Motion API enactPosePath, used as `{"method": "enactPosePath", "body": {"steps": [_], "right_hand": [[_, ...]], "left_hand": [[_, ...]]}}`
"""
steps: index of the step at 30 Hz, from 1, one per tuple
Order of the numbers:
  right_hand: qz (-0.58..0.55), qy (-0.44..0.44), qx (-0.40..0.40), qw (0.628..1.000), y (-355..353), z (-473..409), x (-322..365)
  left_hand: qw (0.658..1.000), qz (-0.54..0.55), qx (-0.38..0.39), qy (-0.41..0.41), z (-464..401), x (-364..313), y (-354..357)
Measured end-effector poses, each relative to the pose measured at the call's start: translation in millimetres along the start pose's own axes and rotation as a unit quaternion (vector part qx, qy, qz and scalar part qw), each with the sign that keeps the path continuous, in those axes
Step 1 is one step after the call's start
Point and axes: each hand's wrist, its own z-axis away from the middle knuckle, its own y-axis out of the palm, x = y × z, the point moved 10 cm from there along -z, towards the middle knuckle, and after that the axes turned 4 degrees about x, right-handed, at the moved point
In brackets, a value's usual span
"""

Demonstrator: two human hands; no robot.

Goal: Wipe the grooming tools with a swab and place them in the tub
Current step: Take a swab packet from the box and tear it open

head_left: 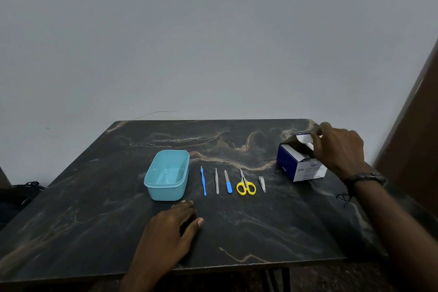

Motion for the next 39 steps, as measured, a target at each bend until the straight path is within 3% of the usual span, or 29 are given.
{"method": "enactPosePath", "body": {"steps": [4, 9, 15, 23, 33, 39], "right_hand": [[-0.069, 0.034, 0.031, 0.997, 8.5, 3.6, -5.9], [-0.140, -0.024, 0.130, 0.981, 25.3, 3.9, 3.4], [0.002, -0.086, 0.251, 0.964, 61.0, -1.4, 15.8], [0.036, -0.119, 0.326, 0.937, 92.7, -11.2, 24.1], [0.072, -0.119, 0.293, 0.946, 80.6, -6.6, 21.9], [0.104, -0.138, 0.182, 0.968, 46.5, 5.5, 26.0]], "left_hand": [[1.000, -0.006, 0.005, 0.003, -0.9, 0.6, 1.5], [1.000, -0.011, 0.005, 0.006, -1.6, -0.5, 0.8], [1.000, -0.008, 0.010, 0.002, -1.8, 1.3, 2.3], [1.000, -0.001, 0.003, 0.002, -1.6, -1.2, -0.7], [1.000, 0.002, 0.012, 0.000, -1.9, -2.8, -0.9], [1.000, -0.007, 0.014, -0.003, -1.8, -3.9, -1.3]]}}
